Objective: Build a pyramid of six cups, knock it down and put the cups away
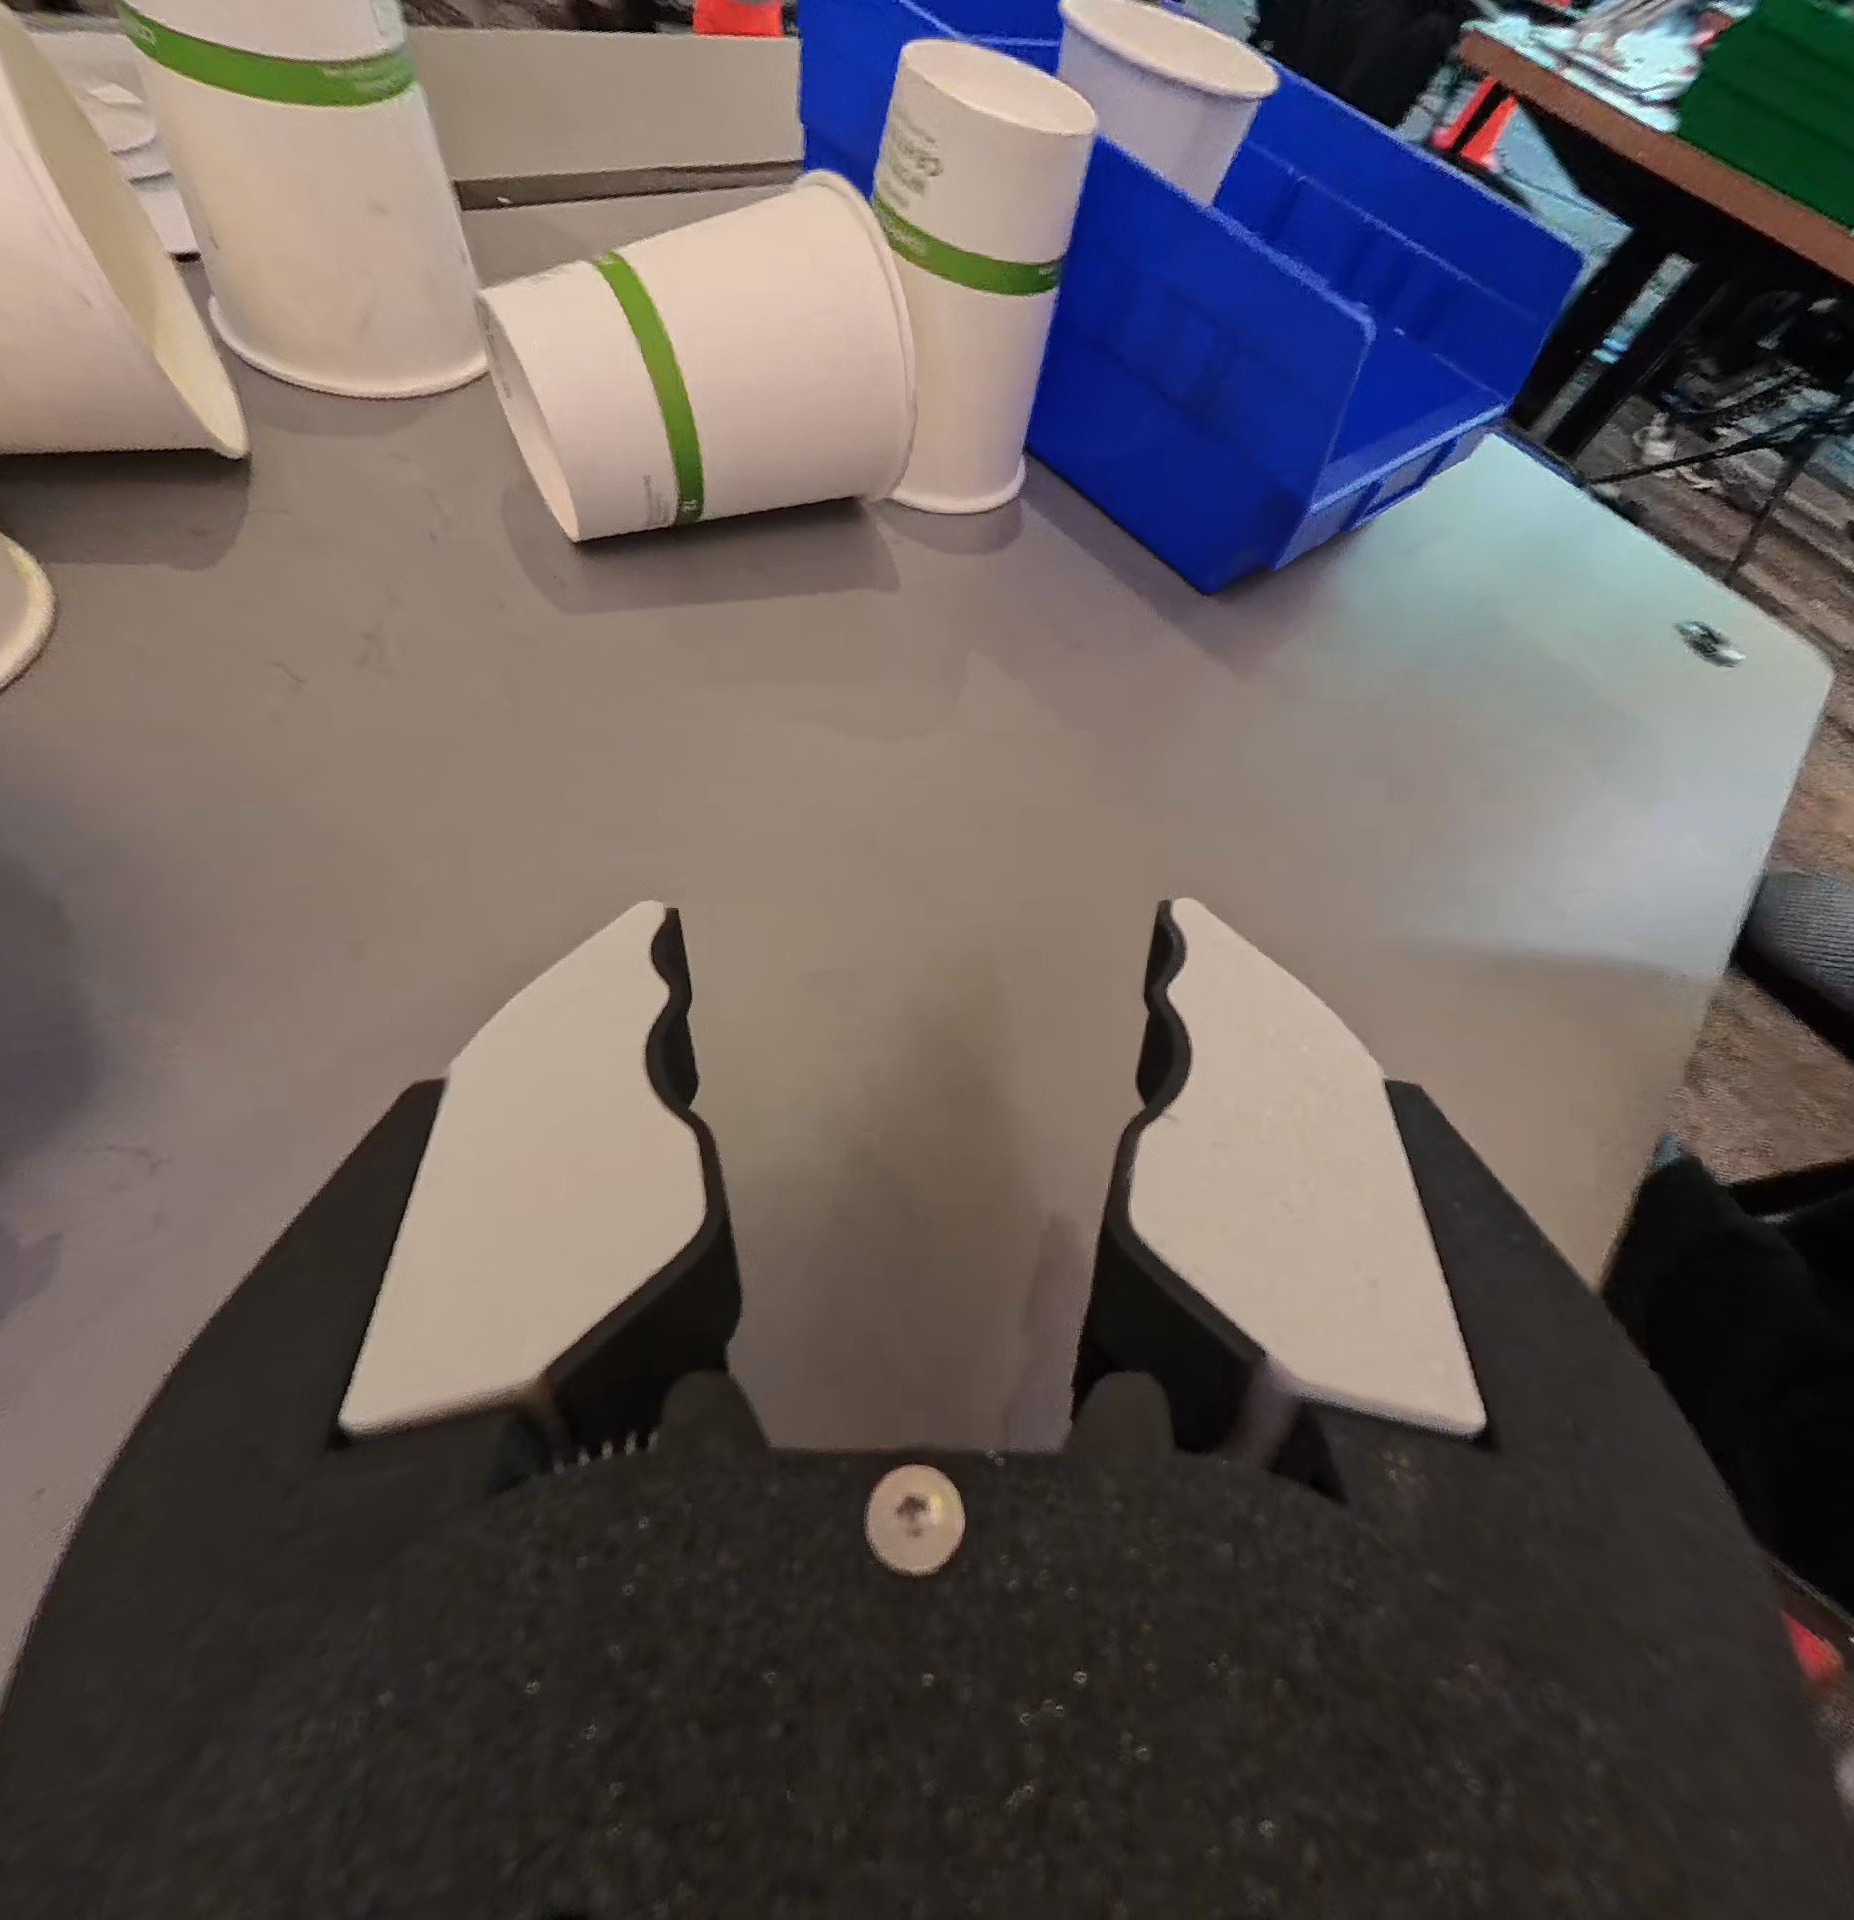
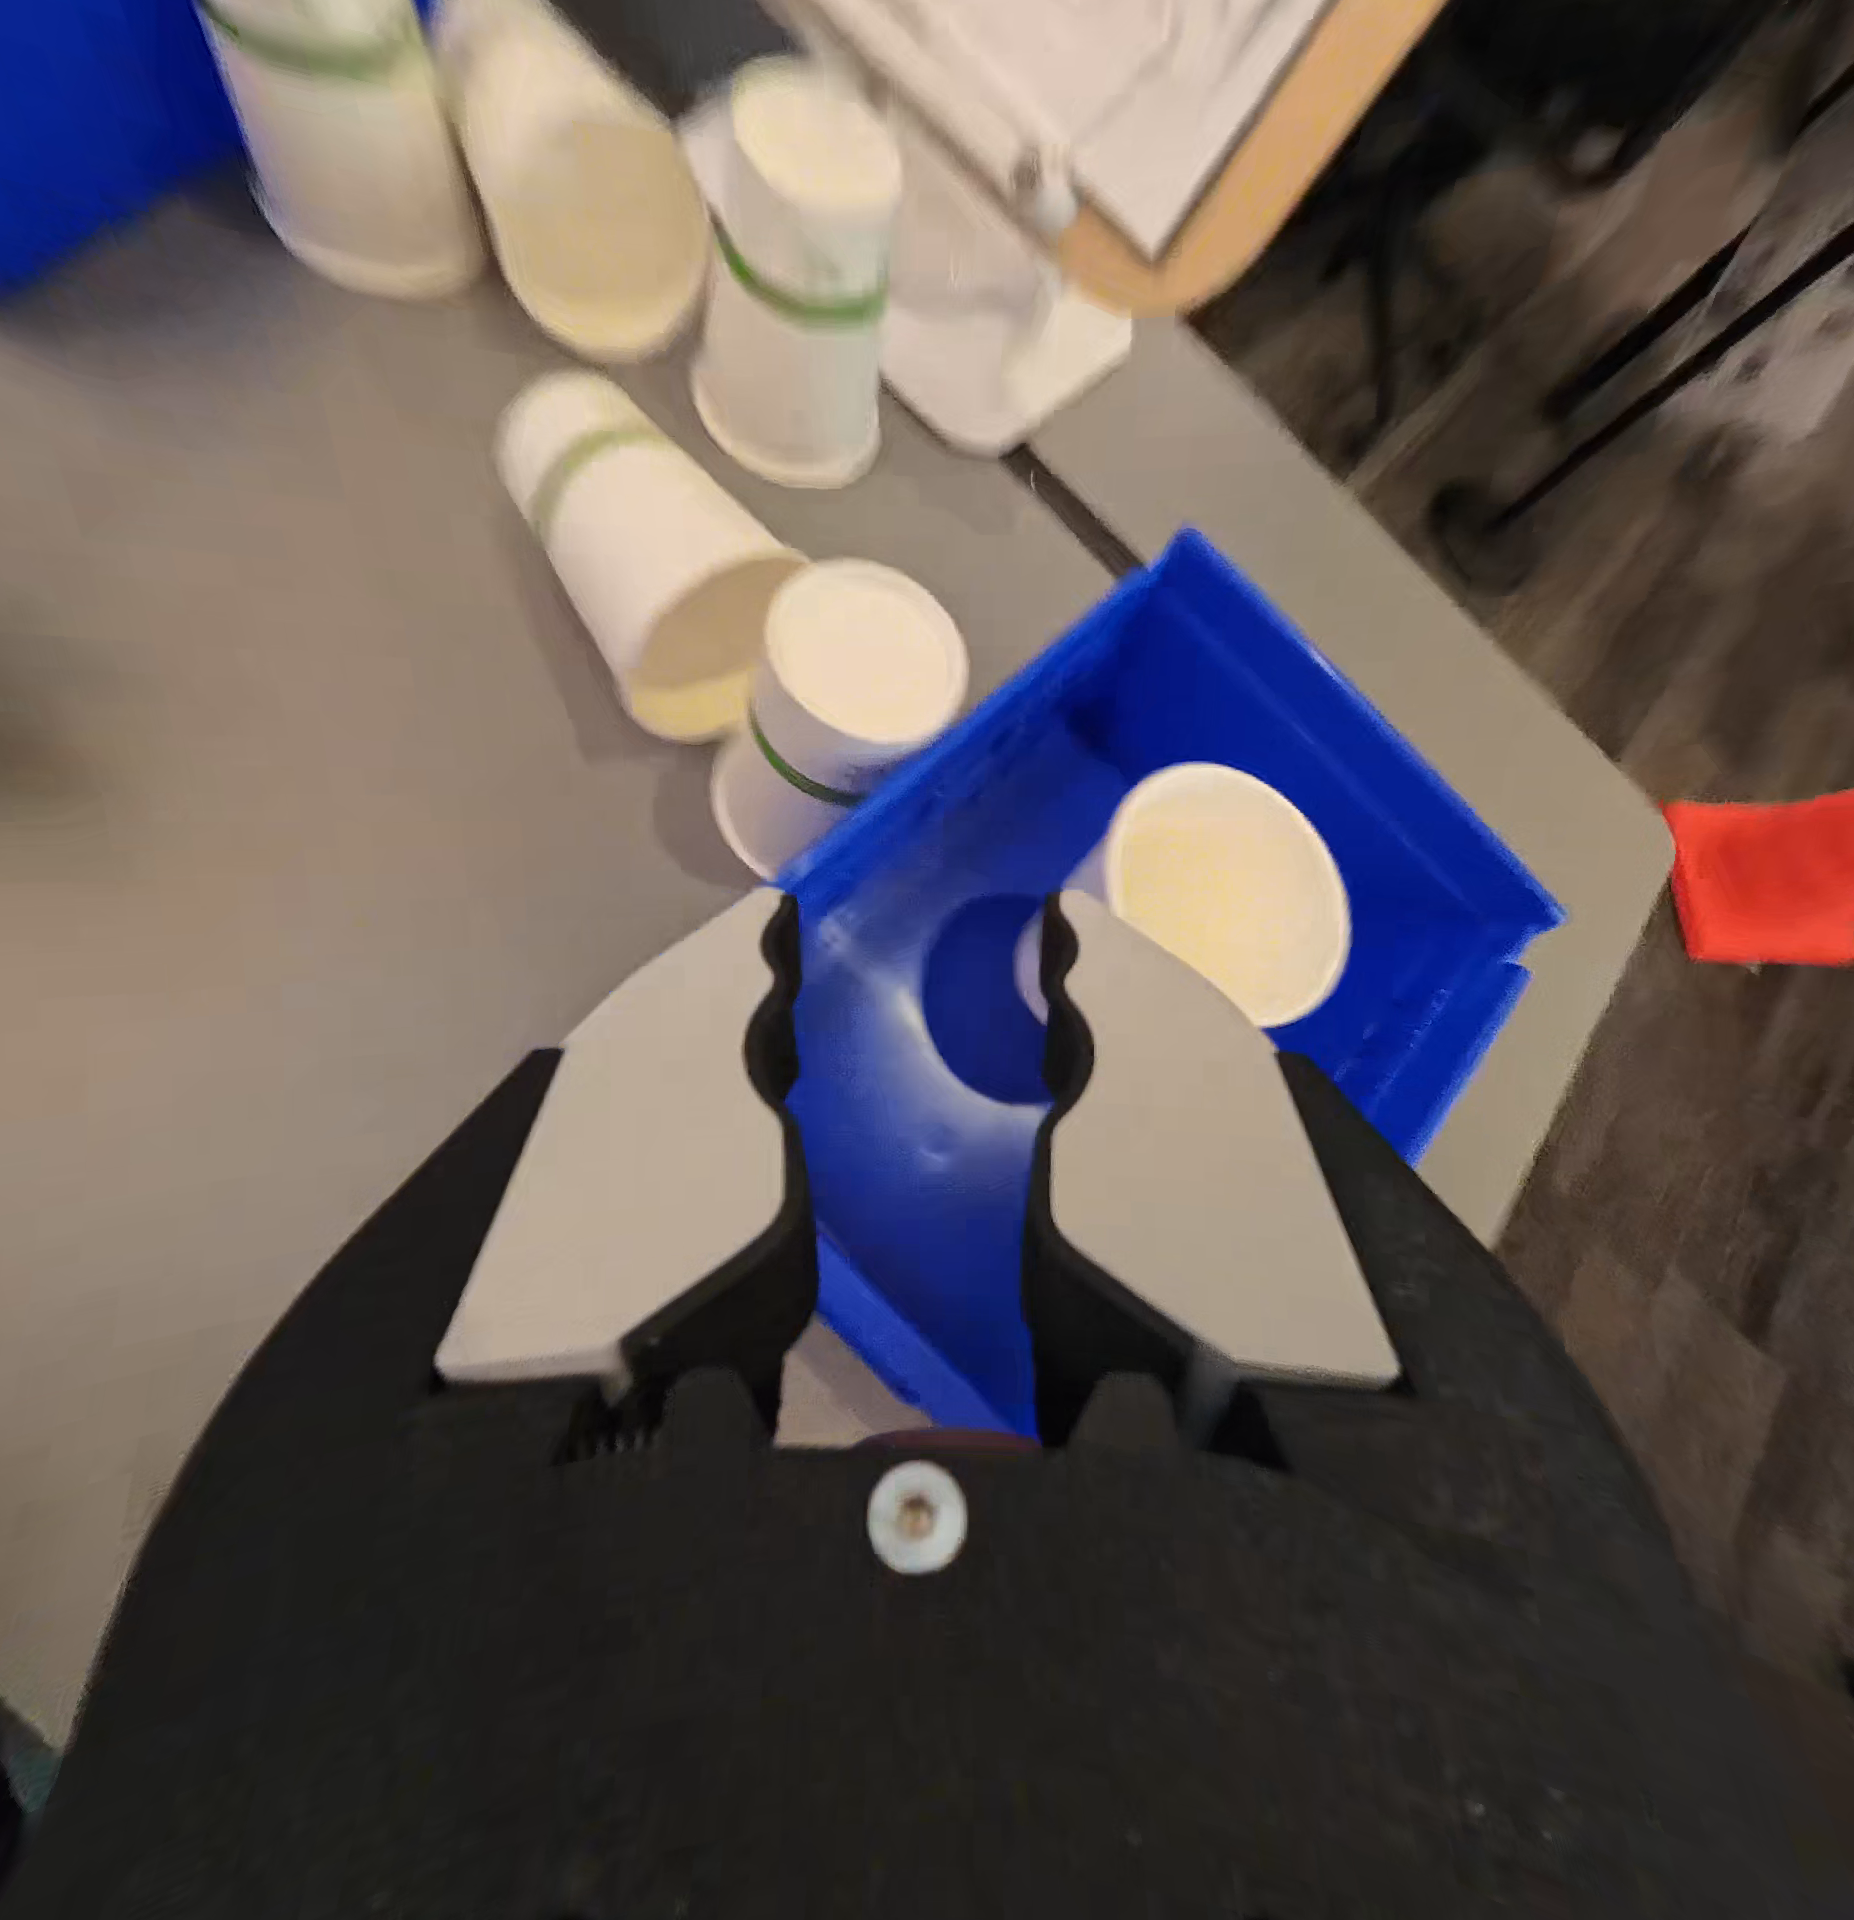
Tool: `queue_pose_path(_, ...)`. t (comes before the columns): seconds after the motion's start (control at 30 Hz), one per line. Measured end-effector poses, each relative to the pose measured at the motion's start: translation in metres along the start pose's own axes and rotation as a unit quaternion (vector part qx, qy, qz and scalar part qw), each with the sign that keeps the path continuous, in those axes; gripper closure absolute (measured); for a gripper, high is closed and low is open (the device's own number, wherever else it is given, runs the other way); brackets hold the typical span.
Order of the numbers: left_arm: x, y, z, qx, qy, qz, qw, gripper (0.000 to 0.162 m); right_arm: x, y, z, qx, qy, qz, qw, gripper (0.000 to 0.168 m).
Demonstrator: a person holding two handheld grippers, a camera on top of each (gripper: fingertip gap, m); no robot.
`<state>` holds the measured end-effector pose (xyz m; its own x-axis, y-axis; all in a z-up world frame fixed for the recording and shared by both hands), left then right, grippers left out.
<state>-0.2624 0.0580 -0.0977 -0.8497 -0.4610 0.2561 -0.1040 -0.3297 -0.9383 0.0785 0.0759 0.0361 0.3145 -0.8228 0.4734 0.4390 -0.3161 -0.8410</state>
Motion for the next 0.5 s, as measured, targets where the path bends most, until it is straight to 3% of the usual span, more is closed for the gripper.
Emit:
queue_pose_path(0.07,0.003,-0.011,0.002,0.01,0.019,-0.004,1.0,0.079,0.012,-0.001,-0.044,-0.041,-0.036,0.087,0.995,0.125)
queue_pose_path(0.17,0.014,-0.038,-0.007,-0.015,0.015,-0.007,1.0,0.08,0.008,0.009,-0.125,-0.085,-0.16,0.187,0.966,0.123)
queue_pose_path(0.27,0.023,-0.064,-0.026,-0.05,-0.018,-0.014,0.998,0.083,-0.01,0.028,-0.184,-0.079,-0.201,0.226,0.95,0.122)
queue_pose_path(0.33,0.021,-0.079,-0.043,-0.068,-0.048,-0.042,0.996,0.083,-0.019,0.04,-0.205,-0.04,-0.185,0.233,0.954,0.122)
queue_pose_path(0.43,0.007,-0.101,-0.07,-0.137,-0.069,-0.124,0.98,0.079,-0.026,0.045,-0.226,-0.017,-0.207,0.227,0.951,0.122)
queue_pose_path(0.5,-0.008,-0.115,-0.099,-0.211,-0.08,-0.199,0.954,0.078,-0.03,0.047,-0.234,-0.014,-0.22,0.223,0.95,0.122)
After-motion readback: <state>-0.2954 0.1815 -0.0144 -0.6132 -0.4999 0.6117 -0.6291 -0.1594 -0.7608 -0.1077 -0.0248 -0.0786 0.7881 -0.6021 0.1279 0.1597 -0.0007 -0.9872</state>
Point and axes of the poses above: each gripper's, where its closed fingertips meet, x back along the fingers, y out of its underside, z = x × y across the jaws, the point moved 6 cm from there along x, back along the fingers, and after that the axes turned 12 degrees about z, right-handed, at the moved point
